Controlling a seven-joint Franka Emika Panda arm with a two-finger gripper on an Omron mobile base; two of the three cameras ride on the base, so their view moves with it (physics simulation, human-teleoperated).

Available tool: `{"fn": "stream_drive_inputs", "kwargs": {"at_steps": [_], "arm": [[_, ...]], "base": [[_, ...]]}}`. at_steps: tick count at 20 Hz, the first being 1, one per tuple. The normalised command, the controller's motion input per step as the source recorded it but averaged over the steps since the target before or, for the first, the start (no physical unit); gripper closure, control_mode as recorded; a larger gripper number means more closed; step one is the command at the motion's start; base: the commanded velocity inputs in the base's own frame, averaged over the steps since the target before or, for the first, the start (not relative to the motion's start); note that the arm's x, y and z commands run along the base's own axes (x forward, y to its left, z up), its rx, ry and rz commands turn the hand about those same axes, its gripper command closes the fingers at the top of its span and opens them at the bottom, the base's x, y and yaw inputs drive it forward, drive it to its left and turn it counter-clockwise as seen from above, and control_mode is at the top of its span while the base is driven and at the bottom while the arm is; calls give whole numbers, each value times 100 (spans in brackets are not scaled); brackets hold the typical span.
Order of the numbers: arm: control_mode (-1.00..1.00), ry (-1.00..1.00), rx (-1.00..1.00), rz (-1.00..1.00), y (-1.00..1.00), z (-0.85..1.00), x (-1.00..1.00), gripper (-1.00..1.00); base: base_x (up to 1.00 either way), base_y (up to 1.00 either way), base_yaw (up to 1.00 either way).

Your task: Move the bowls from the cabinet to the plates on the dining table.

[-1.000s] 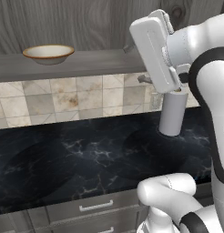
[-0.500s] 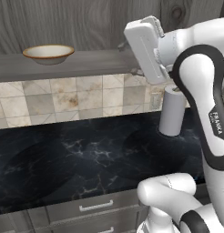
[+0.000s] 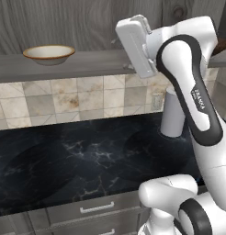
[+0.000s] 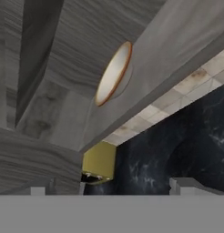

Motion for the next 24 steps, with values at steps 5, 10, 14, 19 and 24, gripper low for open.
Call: {"fn": "stream_drive_inputs", "kwargs": {"at_steps": [5, 10, 14, 19, 24], "arm": [[-100, -1, 0, 3, 17, 0, 38, -100], [-100, -2, -4, 0, 19, -2, 34, -100], [-100, 0, -7, 0, 17, -10, 39, -100], [-100, 1, 0, 0, 13, -2, 49, -100], [-100, 0, 3, -1, 13, -7, 49, -100]], "base": [[0, 0, 0], [0, 0, 0], [0, 0, 0], [0, 0, 0], [0, 0, 0]]}}
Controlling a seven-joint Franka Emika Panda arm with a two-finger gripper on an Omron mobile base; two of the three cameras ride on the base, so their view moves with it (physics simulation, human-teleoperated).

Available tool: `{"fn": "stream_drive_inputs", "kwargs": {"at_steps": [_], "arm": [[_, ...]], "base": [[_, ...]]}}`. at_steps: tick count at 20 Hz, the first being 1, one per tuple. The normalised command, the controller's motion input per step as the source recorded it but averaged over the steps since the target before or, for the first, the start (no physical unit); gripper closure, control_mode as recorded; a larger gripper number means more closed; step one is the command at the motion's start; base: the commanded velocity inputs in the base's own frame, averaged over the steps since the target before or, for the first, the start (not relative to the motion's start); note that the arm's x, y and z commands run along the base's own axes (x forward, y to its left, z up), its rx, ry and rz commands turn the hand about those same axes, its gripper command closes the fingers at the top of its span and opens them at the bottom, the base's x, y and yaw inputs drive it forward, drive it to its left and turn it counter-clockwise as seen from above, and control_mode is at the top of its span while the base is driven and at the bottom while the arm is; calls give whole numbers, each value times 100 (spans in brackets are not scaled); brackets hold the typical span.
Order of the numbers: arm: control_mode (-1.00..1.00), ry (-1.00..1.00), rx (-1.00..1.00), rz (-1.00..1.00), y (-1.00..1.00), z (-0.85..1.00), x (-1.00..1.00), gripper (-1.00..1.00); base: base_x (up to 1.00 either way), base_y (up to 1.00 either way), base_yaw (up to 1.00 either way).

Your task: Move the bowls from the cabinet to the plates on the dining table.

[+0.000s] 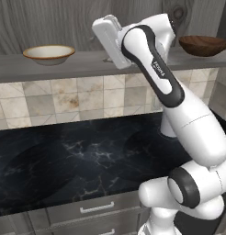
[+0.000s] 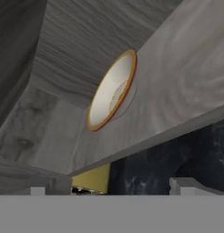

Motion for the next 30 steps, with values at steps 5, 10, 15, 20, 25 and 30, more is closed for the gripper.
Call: {"fn": "stream_drive_inputs", "kwargs": {"at_steps": [5, 10, 15, 20, 25, 30], "arm": [[-100, 2, 1, -3, 21, -12, 33, -100], [-100, 4, 0, -6, 22, -2, 39, -100], [-100, 3, 0, -7, 27, -3, 45, -100], [-100, 4, 0, -7, 24, -9, 47, -100], [-100, 6, 0, -7, 13, -9, 50, -100], [-100, 6, 2, -5, 7, -9, 53, -100]], "base": [[0, 0, 0], [0, 0, 0], [0, 0, 0], [0, 0, 0], [0, 0, 0], [0, 0, 0]]}}
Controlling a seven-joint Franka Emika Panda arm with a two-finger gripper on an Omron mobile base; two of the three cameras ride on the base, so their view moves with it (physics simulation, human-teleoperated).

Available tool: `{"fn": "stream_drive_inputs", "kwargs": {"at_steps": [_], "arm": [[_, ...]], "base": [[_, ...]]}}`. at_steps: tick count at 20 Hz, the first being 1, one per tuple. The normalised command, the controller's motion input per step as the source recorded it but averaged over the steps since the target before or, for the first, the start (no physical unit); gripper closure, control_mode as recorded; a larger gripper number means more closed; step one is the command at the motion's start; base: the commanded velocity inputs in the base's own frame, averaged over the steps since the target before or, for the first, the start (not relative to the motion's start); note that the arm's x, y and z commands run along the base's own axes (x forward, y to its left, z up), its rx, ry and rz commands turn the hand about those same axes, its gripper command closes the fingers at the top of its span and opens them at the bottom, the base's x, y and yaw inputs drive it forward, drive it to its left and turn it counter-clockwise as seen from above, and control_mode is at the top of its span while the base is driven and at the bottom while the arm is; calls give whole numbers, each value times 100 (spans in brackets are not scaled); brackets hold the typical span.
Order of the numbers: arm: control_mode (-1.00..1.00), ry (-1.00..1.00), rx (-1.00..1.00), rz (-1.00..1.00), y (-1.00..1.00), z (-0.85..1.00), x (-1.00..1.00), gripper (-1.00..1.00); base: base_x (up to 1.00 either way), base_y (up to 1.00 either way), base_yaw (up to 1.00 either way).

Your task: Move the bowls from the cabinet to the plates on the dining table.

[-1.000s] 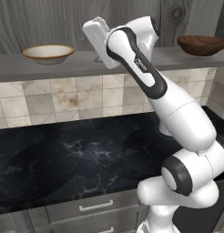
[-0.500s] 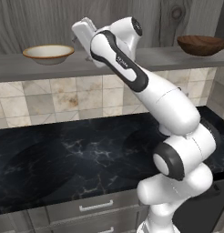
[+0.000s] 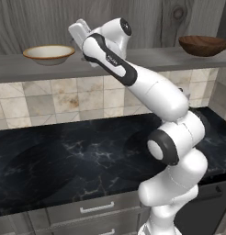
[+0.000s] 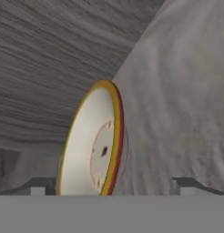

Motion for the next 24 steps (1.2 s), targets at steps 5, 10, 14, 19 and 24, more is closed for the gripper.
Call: {"fn": "stream_drive_inputs", "kwargs": {"at_steps": [5, 10, 14, 19, 24], "arm": [[-100, 5, 5, -4, 21, -11, 56, -100], [-100, 5, 6, -2, 23, -16, 60, -100], [-100, 5, 2, -1, 18, -28, 52, -100], [-100, 2, -5, 0, 18, -50, 16, -100], [-100, 1, -6, 0, 26, -55, 18, -100]], "base": [[0, 0, 0], [0, 0, 0], [0, 0, 0], [0, 0, 0], [0, 0, 0]]}}
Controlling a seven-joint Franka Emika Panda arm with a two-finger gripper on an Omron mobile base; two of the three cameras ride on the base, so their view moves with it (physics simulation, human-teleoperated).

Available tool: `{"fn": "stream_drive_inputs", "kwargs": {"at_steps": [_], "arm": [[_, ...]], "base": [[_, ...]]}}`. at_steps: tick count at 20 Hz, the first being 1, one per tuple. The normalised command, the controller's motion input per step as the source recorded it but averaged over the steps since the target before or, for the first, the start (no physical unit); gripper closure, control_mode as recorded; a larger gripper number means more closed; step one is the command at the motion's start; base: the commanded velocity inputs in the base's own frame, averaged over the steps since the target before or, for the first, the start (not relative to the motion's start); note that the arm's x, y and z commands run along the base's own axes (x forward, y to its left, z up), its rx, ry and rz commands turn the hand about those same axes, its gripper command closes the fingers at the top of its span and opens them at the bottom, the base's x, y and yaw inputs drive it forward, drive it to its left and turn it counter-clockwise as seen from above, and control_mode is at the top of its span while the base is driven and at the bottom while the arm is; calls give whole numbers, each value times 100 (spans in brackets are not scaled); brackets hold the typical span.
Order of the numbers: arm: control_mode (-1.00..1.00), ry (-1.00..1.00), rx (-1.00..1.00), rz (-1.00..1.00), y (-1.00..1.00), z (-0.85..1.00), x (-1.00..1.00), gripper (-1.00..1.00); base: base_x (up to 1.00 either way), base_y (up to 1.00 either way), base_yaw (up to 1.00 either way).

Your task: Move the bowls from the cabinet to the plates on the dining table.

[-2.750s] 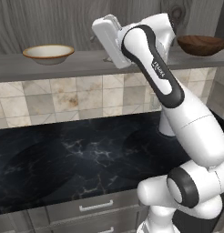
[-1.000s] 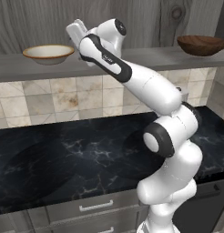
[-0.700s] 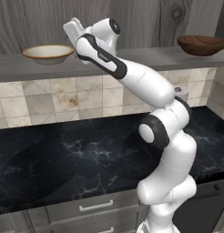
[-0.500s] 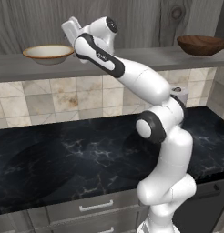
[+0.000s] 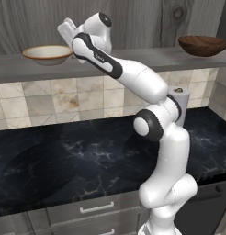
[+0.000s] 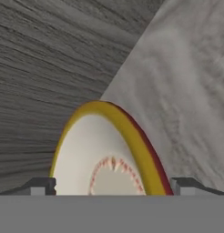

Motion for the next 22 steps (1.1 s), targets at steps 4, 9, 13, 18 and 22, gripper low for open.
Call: {"fn": "stream_drive_inputs", "kwargs": {"at_steps": [4, 9, 13, 18, 22], "arm": [[-100, 0, -3, 0, 23, -79, 13, -100], [-100, -1, -1, -1, 13, -98, 5, -100], [-100, -3, 0, -1, 19, -97, 8, 100], [-100, -4, 0, -2, 20, -96, 9, 100], [-100, -5, 0, -1, 6, -88, 3, 100]], "base": [[0, 0, 0], [0, 0, 0], [0, 0, 0], [0, 0, 0], [0, 0, 0]]}}
